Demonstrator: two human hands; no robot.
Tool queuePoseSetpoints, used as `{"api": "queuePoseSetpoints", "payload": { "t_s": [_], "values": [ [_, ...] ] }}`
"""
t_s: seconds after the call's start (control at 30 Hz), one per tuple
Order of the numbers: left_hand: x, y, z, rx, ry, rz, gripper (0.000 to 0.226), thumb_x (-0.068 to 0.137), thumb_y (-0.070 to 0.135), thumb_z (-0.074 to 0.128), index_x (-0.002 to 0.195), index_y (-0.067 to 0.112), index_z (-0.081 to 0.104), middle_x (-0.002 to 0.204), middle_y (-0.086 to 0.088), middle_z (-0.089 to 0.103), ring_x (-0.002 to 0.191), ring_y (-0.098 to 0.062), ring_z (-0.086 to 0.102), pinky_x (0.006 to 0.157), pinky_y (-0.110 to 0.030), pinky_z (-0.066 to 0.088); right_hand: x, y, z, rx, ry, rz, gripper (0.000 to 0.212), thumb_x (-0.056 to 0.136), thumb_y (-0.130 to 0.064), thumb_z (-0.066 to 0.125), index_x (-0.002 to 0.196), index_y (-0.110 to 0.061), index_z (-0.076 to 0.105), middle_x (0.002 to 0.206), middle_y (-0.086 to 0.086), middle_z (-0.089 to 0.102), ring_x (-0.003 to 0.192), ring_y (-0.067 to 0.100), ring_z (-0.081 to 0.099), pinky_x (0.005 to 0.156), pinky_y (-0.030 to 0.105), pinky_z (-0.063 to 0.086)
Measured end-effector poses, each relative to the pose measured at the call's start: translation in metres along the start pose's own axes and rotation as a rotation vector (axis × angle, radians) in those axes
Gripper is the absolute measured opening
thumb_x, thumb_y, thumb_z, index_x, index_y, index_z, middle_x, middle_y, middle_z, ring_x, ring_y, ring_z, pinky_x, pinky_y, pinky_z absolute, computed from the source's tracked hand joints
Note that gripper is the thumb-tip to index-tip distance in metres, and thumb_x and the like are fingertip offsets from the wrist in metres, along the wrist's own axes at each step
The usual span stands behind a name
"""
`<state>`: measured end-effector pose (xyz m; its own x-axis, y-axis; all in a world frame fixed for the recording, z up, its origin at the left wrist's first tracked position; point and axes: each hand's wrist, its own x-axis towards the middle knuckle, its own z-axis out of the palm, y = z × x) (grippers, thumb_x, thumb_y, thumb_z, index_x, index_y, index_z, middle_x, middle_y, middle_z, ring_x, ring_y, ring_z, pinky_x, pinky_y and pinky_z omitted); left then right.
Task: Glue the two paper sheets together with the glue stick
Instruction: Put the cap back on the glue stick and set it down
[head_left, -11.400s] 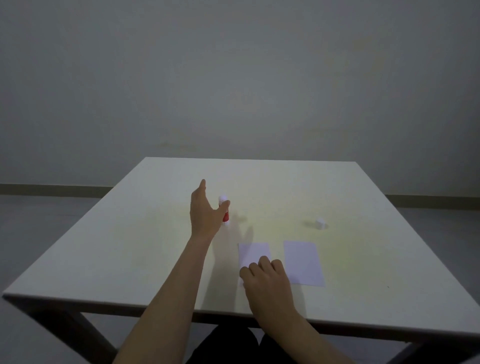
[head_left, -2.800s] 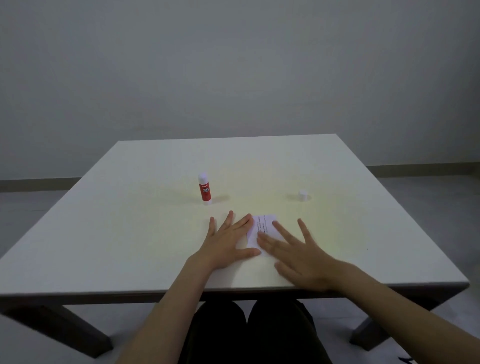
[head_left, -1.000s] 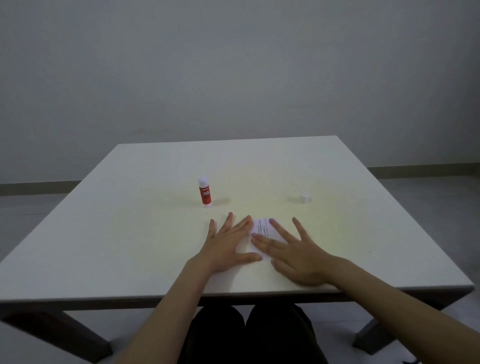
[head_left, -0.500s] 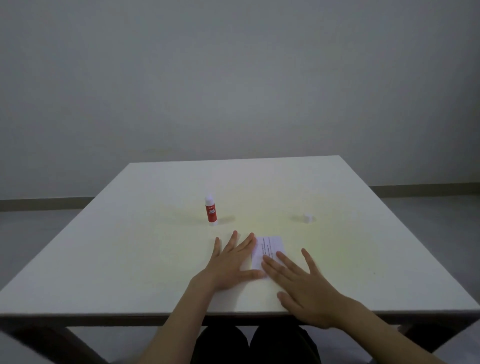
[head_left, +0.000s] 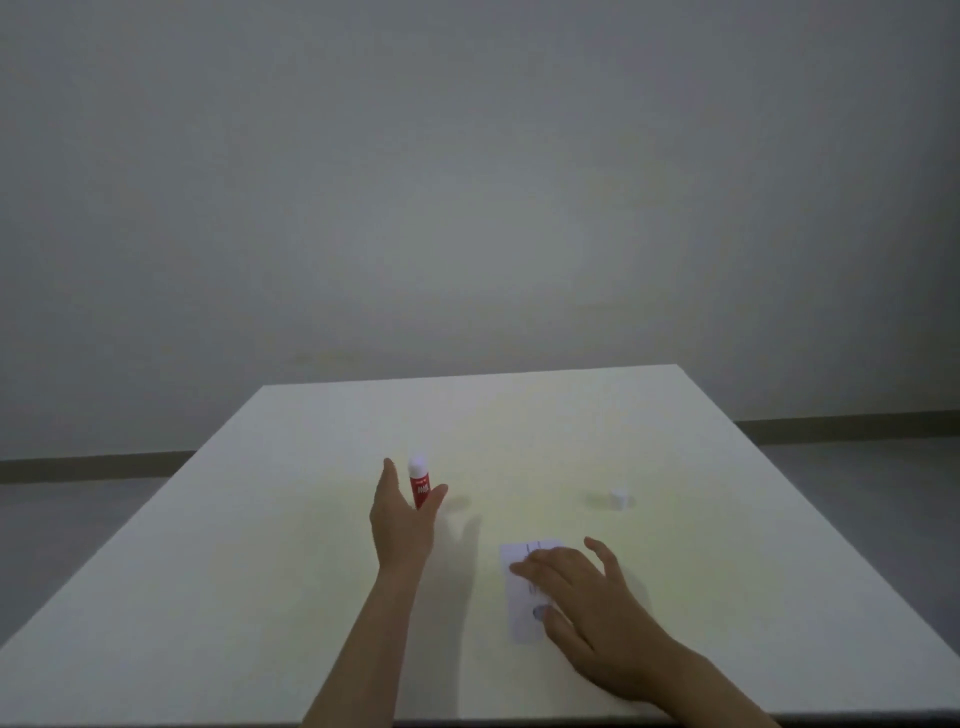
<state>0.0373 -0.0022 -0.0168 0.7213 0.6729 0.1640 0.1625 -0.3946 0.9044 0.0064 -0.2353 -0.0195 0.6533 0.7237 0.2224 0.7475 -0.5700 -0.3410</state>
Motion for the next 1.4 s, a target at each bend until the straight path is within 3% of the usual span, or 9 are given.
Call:
{"api": "queuePoseSetpoints", "payload": {
  "t_s": [0.1, 0.2, 0.37, 0.5, 0.73, 0.93, 1.13, 1.2, 1.4],
  "values": [
    [-0.003, 0.001, 0.006, -0.003, 0.046, 0.079, 0.020, 0.091, 0.032, 0.056, 0.091, 0.015, 0.067, 0.087, 0.001, 0.074, 0.093, -0.024, 0.066, 0.069, -0.025, 0.044, 0.007, -0.003, 0.001, 0.037, 0.048, 0.031, 0.044, 0.095, -0.033, 0.025, 0.139, -0.036, 0.028, 0.136, -0.018, 0.042, 0.131, -0.003, 0.029, 0.115, 0.033, -0.001],
    [-0.008, 0.008, 0.002, -0.028, 0.047, 0.066, 0.025, 0.089, 0.034, 0.054, 0.072, 0.018, 0.062, 0.061, 0.008, 0.069, 0.072, -0.013, 0.064, 0.062, -0.024, 0.039, 0.015, -0.009, 0.000, 0.142, 0.142, 0.088, 0.040, 0.098, -0.038, 0.027, 0.138, -0.036, 0.030, 0.129, -0.021, 0.047, 0.122, -0.009, 0.035, 0.112, 0.027, 0.009],
    [-0.032, 0.038, -0.002, -0.352, -0.252, 0.100, 0.015, 0.091, 0.031, 0.056, 0.097, 0.023, 0.066, 0.093, 0.022, 0.071, 0.088, 0.011, 0.061, 0.077, -0.009, 0.041, 0.040, -0.025, -0.013, 0.896, 0.318, 0.496, 0.028, 0.097, -0.040, 0.036, 0.121, -0.033, 0.049, 0.089, -0.007, 0.069, 0.069, 0.009, 0.065, 0.063, 0.016, 0.046],
    [-0.051, 0.060, -0.007, -0.514, -0.523, 0.130, 0.019, 0.090, 0.031, 0.056, 0.104, 0.029, 0.068, 0.104, 0.009, 0.075, 0.103, -0.006, 0.067, 0.080, -0.016, 0.050, 0.053, -0.039, -0.031, 1.582, -0.018, 0.747, 0.075, 0.087, -0.069, 0.025, 0.097, -0.005, 0.064, 0.057, 0.013, 0.063, 0.034, 0.018, 0.044, 0.037, 0.020, 0.034],
    [-0.058, 0.077, -0.027, -0.535, -0.578, 0.204, 0.018, 0.092, 0.021, 0.053, 0.104, 0.023, 0.067, 0.102, 0.006, 0.075, 0.099, -0.005, 0.068, 0.077, -0.008, 0.049, 0.047, -0.041, -0.039, 1.972, 0.008, 0.667, 0.058, 0.085, -0.064, 0.042, 0.070, -0.009, 0.051, 0.039, -0.002, 0.031, 0.028, 0.009, 0.023, 0.031, 0.018, 0.023],
    [-0.061, 0.085, -0.035, -0.552, -0.523, 0.221, 0.017, 0.090, 0.020, 0.057, 0.091, 0.027, 0.072, 0.095, 0.003, 0.077, 0.096, -0.013, 0.070, 0.079, -0.015, 0.052, 0.043, -0.046, -0.037, 1.931, 0.119, 0.549, 0.034, 0.096, -0.034, 0.043, 0.089, -0.003, 0.054, 0.049, 0.001, 0.046, 0.037, 0.009, 0.036, 0.036, 0.018, 0.034],
    [-0.070, 0.091, -0.030, -0.642, -0.335, 0.161, 0.003, 0.069, 0.031, 0.073, 0.073, 0.030, 0.074, 0.076, 0.011, 0.077, 0.077, -0.004, 0.071, 0.065, -0.008, 0.051, 0.039, -0.064, -0.007, 0.659, 0.820, 0.300, 0.033, 0.080, -0.016, 0.071, 0.081, -0.034, 0.044, 0.075, -0.011, 0.059, 0.065, 0.007, 0.058, 0.061, 0.008, 0.045],
    [-0.071, 0.091, -0.032, -0.634, -0.324, 0.164, 0.008, 0.072, 0.022, 0.075, 0.073, 0.030, 0.074, 0.077, 0.010, 0.077, 0.077, -0.005, 0.072, 0.064, -0.007, 0.050, 0.036, -0.061, -0.012, 0.637, 0.762, 0.319, 0.023, 0.080, -0.023, 0.070, 0.086, -0.029, 0.049, 0.074, -0.008, 0.063, 0.064, 0.012, 0.059, 0.058, 0.011, 0.044],
    [-0.072, 0.089, -0.041, -0.606, -0.391, 0.170, 0.013, 0.076, 0.018, 0.072, 0.078, 0.030, 0.076, 0.084, 0.005, 0.078, 0.082, -0.010, 0.073, 0.068, -0.010, 0.052, 0.034, -0.053, -0.036, 1.785, -0.025, 0.470, 0.049, 0.098, -0.041, 0.032, 0.094, -0.002, 0.060, 0.052, 0.006, 0.056, 0.043, 0.015, 0.045, 0.048, 0.024, 0.041]
  ]
}}
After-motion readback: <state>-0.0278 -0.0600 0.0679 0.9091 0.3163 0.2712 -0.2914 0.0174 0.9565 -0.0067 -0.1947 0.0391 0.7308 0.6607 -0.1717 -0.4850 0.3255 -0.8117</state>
